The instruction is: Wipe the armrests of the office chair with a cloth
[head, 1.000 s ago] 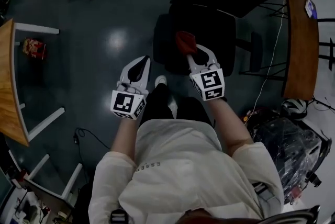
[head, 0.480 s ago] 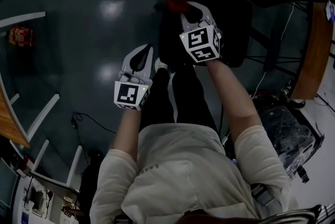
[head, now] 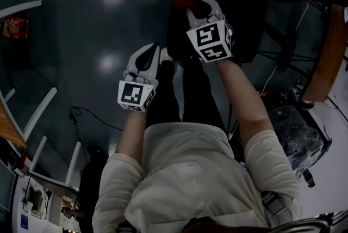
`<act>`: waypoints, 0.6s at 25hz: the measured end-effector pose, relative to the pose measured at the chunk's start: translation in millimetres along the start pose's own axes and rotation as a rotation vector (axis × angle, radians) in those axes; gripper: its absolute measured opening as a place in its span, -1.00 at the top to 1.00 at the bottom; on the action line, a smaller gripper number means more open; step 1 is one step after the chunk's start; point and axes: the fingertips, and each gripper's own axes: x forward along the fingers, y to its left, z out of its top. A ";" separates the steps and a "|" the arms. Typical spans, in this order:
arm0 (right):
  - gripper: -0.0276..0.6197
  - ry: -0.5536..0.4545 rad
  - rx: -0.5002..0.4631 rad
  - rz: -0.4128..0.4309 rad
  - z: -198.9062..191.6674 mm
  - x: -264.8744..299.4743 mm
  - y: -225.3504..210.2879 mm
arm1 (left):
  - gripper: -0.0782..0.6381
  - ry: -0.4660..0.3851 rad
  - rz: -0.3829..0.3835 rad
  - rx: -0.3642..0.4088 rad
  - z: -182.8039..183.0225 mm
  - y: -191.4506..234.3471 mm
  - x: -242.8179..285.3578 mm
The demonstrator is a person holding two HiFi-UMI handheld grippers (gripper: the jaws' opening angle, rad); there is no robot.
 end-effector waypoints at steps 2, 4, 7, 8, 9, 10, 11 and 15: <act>0.79 0.004 -0.007 0.025 -2.9 -3.8 13.6 | 0.76 -0.002 0.001 0.005 -0.4 1.3 -3.8; 0.79 0.003 -0.014 0.045 -7.2 -8.3 27.8 | 0.76 -0.009 0.008 0.009 -4.3 4.9 -7.8; 0.79 0.000 -0.013 0.072 -16.1 -19.6 48.3 | 0.76 -0.018 0.020 0.011 -7.7 7.4 -13.4; 0.79 0.000 -0.010 0.082 -19.1 -24.4 55.5 | 0.76 -0.018 0.022 0.012 -8.5 7.0 -15.2; 0.79 0.000 -0.007 0.093 -22.1 -29.7 63.3 | 0.76 -0.018 0.022 0.012 -9.4 6.3 -17.2; 0.79 0.002 -0.003 0.105 -25.2 -35.2 71.5 | 0.76 -0.019 0.023 0.011 -10.3 5.3 -19.2; 0.79 0.005 0.001 0.118 -28.4 -40.8 79.9 | 0.76 -0.019 0.022 0.012 -11.0 4.0 -21.0; 0.79 0.020 0.039 0.163 -42.3 -61.6 112.4 | 0.76 -0.016 0.020 0.026 -13.6 -2.9 -28.4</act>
